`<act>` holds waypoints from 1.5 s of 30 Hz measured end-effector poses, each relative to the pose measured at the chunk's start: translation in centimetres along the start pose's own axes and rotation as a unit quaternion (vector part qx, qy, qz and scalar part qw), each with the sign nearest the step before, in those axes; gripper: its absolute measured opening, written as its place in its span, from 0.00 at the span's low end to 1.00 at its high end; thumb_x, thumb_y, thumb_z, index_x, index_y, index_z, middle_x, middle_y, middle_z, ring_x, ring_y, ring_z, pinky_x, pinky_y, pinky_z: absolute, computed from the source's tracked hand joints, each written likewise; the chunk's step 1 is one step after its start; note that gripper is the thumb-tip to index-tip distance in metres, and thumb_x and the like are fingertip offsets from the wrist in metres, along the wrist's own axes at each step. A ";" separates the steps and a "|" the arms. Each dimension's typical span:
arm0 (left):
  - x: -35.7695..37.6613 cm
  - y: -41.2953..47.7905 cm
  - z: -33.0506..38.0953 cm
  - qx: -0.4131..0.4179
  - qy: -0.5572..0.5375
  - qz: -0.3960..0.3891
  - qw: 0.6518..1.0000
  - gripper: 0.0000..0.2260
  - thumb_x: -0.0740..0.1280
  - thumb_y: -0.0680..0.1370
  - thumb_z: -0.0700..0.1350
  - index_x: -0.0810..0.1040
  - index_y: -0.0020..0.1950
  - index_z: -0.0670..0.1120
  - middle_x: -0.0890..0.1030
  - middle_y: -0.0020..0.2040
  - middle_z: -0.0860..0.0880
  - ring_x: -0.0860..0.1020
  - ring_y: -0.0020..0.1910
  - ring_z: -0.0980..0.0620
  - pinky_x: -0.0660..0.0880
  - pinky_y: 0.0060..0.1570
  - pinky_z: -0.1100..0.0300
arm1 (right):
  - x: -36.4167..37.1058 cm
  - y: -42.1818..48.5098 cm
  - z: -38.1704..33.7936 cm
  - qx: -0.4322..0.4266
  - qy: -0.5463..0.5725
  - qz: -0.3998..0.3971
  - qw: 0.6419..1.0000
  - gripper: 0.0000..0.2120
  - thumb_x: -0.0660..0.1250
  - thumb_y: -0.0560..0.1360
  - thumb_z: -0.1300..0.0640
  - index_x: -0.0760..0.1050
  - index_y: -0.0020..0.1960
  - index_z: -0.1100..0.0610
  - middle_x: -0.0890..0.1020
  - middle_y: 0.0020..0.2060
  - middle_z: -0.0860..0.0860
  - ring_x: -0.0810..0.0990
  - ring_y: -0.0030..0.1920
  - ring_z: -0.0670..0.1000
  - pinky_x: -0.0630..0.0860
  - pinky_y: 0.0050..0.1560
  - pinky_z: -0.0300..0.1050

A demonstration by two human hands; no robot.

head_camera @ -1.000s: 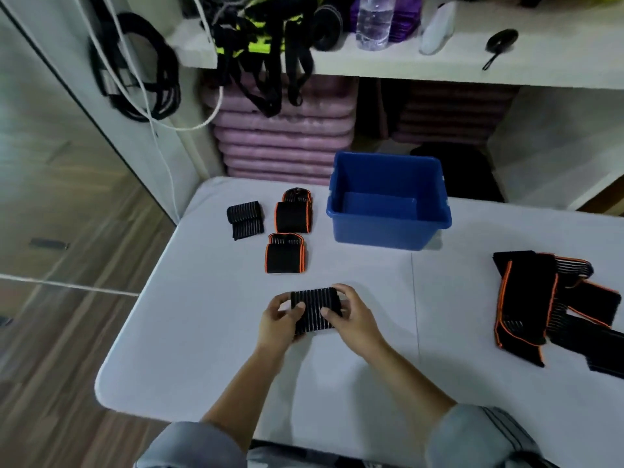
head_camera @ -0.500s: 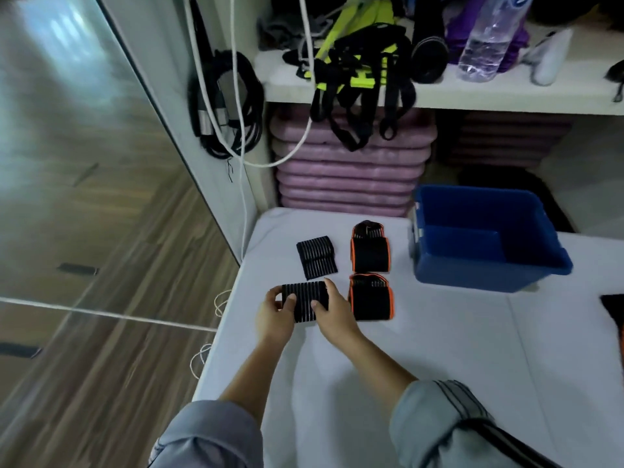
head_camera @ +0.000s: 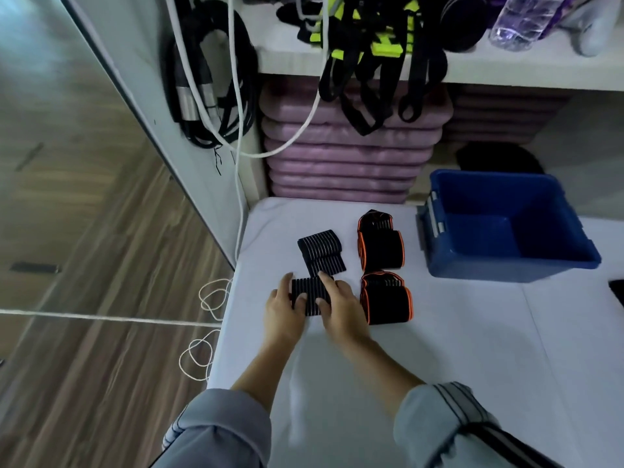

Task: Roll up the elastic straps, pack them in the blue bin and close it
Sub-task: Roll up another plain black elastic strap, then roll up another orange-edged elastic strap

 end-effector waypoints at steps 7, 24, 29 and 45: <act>-0.5 -0.6 0.4 0.040 0.016 -0.004 0.999 0.18 0.63 0.78 0.44 0.69 0.68 0.48 0.76 0.54 0.40 0.78 0.50 0.41 0.73 0.51 0.55 | -0.6 -0.4 0.2 -0.006 -0.005 0.006 1.000 0.23 0.61 0.79 0.56 0.63 0.73 0.53 0.73 0.62 0.56 0.75 0.59 0.55 0.74 0.54 0.46; 3.2 -8.2 12.1 0.292 0.222 0.032 0.930 0.09 0.62 0.71 0.47 0.80 0.45 0.46 0.77 0.42 0.47 0.74 0.41 0.43 0.74 0.37 0.52 | -12.8 -7.5 4.2 -0.026 -0.103 0.212 0.971 0.15 0.57 0.70 0.55 0.77 0.50 0.59 0.80 0.43 0.56 0.77 0.41 0.58 0.76 0.36 0.48; 10.6 -11.2 15.5 0.309 0.239 -0.048 0.919 0.15 0.57 0.72 0.49 0.80 0.49 0.46 0.78 0.47 0.45 0.75 0.48 0.41 0.75 0.45 0.49 | -16.9 -10.9 12.4 0.050 -0.151 0.192 0.968 0.13 0.59 0.69 0.56 0.78 0.49 0.58 0.81 0.41 0.55 0.77 0.39 0.57 0.75 0.35 0.47; 40.3 -24.3 31.0 0.297 0.128 -0.234 0.917 0.11 0.65 0.76 0.45 0.77 0.58 0.50 0.76 0.56 0.49 0.72 0.58 0.49 0.69 0.54 0.60 | -38.1 -24.3 40.4 0.205 -0.089 0.284 0.932 0.10 0.64 0.70 0.58 0.78 0.48 0.60 0.80 0.42 0.57 0.76 0.43 0.61 0.76 0.42 0.53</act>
Point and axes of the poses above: each hand's wrist, its own y-axis towards the middle knuckle, its own x-axis out of the palm, z = x × y, the point moved 10 cm from there along y, towards the middle knuckle
